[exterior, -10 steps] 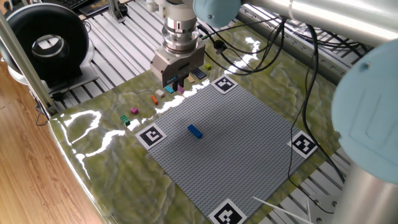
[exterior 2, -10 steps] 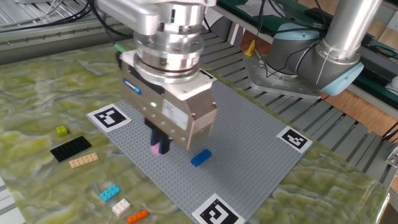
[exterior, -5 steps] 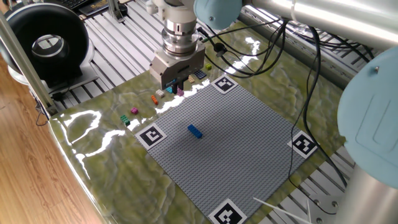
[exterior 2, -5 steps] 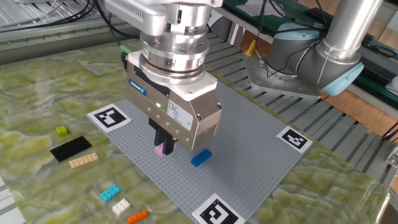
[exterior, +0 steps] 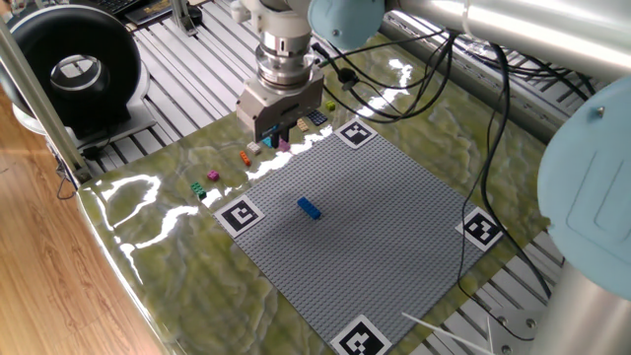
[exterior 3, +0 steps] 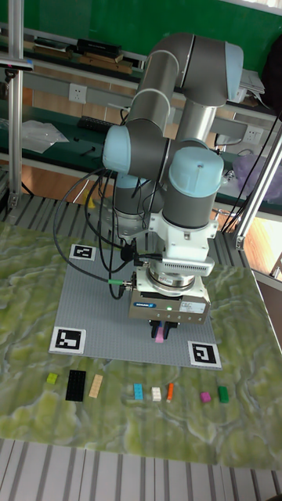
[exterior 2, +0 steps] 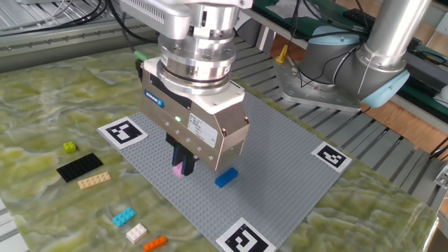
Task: Stack small Lego blocks randomly, one at a time
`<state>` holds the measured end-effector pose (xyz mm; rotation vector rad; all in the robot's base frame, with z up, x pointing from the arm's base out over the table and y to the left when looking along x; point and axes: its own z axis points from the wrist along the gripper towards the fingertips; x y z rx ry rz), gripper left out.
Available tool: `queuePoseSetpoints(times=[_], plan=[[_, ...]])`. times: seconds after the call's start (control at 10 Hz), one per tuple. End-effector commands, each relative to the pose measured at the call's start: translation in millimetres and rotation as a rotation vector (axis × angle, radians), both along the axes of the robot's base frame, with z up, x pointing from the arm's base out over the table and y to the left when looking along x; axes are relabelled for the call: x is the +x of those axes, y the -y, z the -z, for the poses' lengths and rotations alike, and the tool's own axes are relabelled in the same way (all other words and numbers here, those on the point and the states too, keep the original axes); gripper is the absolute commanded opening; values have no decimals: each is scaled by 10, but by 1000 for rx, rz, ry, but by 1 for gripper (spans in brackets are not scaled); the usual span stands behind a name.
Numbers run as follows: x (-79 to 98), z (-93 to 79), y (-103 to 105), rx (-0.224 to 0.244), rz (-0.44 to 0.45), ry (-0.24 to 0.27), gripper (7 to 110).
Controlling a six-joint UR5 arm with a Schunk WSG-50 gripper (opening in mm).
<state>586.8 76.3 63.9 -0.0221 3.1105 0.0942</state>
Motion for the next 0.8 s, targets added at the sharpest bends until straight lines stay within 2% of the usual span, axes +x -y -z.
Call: queuePoseSetpoints(times=[0.0, 0.1, 0.3, 0.5, 0.7], plan=[[-255, 131, -27, 2, 27, 3, 7], [-329, 175, -48, 7, 33, 5, 7], [-491, 153, -56, 0, 41, -10, 7], [-540, 114, -64, 10, 41, -6, 7], [-569, 143, -94, 26, 38, -4, 7]])
